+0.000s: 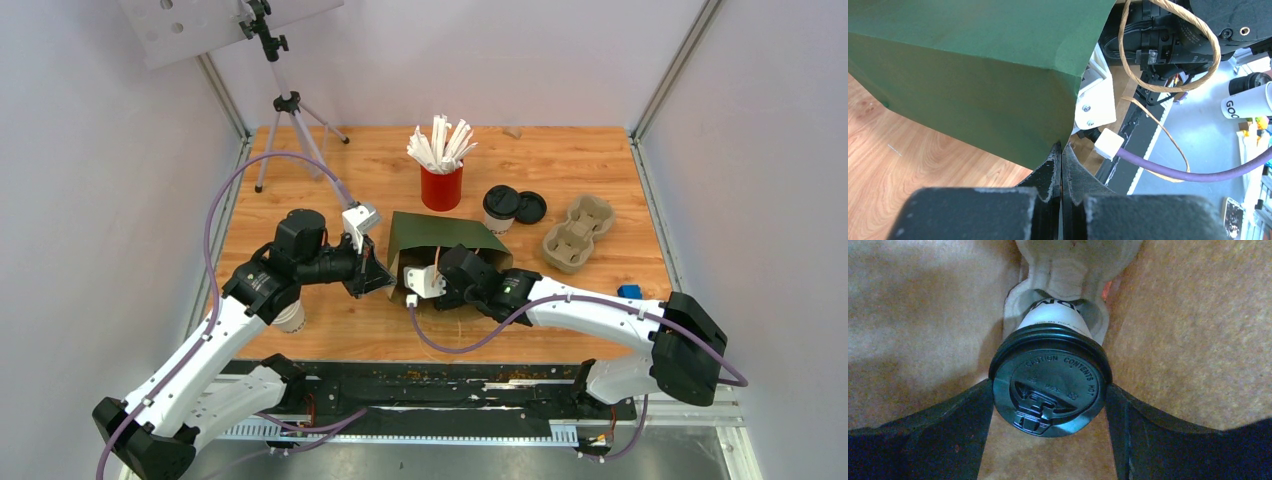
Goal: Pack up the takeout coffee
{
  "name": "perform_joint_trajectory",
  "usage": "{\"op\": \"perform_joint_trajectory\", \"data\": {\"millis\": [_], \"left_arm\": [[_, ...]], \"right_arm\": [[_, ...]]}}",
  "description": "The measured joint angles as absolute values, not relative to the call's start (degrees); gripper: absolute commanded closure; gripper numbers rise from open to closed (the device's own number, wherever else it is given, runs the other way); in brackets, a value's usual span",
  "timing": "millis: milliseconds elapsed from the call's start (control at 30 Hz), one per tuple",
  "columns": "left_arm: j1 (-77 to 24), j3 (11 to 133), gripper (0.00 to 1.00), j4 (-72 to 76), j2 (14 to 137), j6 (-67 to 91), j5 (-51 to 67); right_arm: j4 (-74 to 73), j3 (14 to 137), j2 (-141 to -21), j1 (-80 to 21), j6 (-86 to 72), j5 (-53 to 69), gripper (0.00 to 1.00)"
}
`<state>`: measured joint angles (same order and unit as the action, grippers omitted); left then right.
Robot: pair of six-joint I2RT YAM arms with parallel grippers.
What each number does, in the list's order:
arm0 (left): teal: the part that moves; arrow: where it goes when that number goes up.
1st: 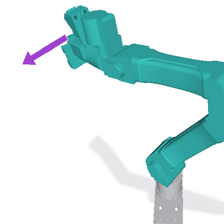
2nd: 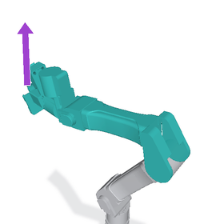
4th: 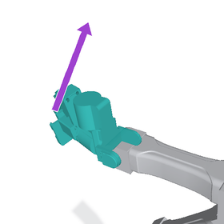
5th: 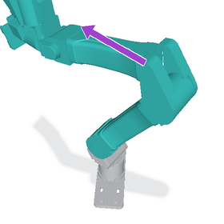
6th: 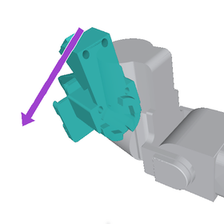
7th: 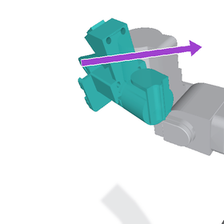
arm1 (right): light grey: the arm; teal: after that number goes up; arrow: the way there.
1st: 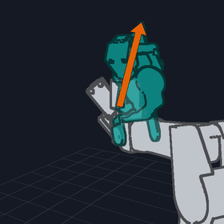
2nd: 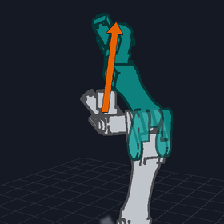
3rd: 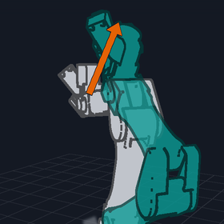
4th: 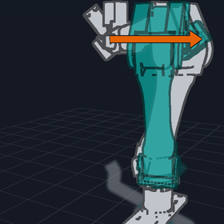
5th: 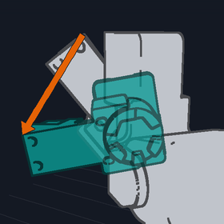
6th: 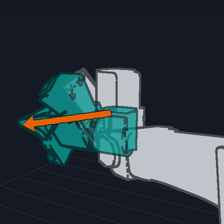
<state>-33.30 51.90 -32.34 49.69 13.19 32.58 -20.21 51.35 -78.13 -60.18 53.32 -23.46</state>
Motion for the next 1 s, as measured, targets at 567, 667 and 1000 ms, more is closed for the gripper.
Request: {"op": "perform_joint_trajectory", "data": {"millis": [567, 667, 1000], "left_arm": [[-33.3, 51.9, 1.0, -32.3, 49.7, 13.6, 32.6], [-33.3, 51.9, 1.0, -32.3, 49.7, 13.6, 32.6], [-33.3, 51.9, 1.0, -32.1, 49.7, 13.8, 32.7]], "right_arm": [[-20.7, 51.6, -78.1, -60.1, 53.6, -22.7, 0.17], [-21.0, 51.9, -78.1, -60.0, 53.7, -22.4, 0.17], [-23.4, 53.0, -78.0, -59.9, 53.6, -21.3, 0.12]]}}
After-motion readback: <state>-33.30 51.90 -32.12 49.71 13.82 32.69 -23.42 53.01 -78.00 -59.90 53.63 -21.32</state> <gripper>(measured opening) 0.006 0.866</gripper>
